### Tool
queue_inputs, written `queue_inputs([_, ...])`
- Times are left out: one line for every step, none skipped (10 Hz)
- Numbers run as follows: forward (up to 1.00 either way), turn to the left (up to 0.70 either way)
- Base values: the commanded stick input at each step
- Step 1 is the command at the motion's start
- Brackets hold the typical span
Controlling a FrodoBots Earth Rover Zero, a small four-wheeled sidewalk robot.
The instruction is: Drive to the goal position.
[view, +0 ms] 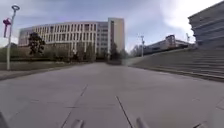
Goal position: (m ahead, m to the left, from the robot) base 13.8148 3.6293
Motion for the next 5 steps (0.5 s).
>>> queue_inputs([1.00,0.21])
queue_inputs([1.00,0.27])
queue_inputs([1.00,0.27])
queue_inputs([1.00,0.27])
queue_inputs([1.00,0.27])
